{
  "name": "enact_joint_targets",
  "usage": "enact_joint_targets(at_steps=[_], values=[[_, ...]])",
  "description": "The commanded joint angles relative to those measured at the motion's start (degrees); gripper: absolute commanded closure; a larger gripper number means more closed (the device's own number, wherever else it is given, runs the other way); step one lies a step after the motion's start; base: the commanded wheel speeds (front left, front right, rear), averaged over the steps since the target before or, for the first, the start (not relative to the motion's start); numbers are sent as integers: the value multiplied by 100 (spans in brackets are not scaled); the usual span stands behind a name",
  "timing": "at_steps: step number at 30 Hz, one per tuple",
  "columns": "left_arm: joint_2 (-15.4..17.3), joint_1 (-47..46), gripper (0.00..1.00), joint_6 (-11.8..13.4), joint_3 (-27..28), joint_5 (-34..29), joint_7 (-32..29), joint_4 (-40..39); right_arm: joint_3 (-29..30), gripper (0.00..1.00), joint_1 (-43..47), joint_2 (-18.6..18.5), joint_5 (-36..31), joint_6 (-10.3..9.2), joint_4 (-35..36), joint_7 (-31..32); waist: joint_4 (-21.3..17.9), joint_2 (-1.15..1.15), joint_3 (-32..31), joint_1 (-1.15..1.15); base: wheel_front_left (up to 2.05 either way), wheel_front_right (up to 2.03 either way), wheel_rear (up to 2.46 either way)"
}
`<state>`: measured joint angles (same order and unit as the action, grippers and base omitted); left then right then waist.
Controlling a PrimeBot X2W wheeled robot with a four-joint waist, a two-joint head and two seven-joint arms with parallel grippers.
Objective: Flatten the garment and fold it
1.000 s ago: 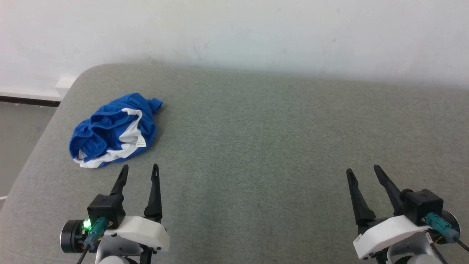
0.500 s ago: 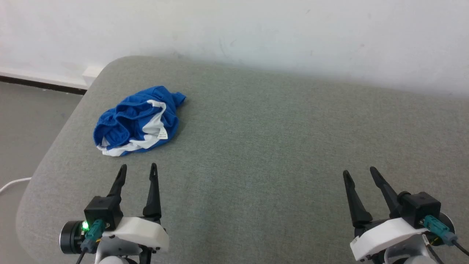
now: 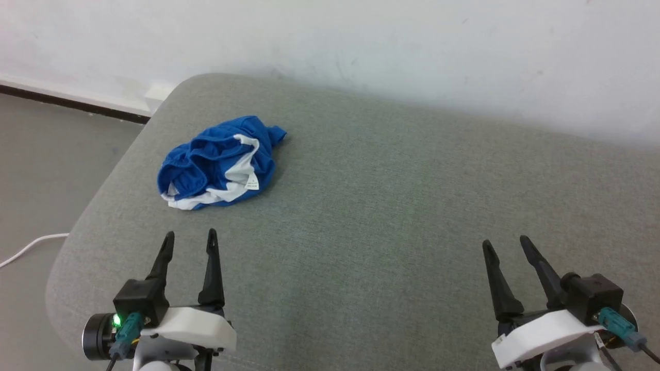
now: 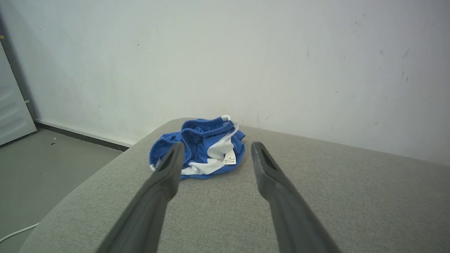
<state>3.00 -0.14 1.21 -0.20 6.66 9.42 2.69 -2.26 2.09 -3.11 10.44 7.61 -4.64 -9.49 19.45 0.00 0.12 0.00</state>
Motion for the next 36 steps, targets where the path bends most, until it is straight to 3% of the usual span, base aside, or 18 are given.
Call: enact_joint_targets(at_steps=[1,36], values=[[-9,68,0,40,13,38,62,24,-20,0,82,15,64,-8,-26,-56,45,0,0,0,0,0,0],[-12,84,0,161,5,339,481,174,-164,0,149,23,269,-11,-226,-475,839,0,30,0,0,0,0]])
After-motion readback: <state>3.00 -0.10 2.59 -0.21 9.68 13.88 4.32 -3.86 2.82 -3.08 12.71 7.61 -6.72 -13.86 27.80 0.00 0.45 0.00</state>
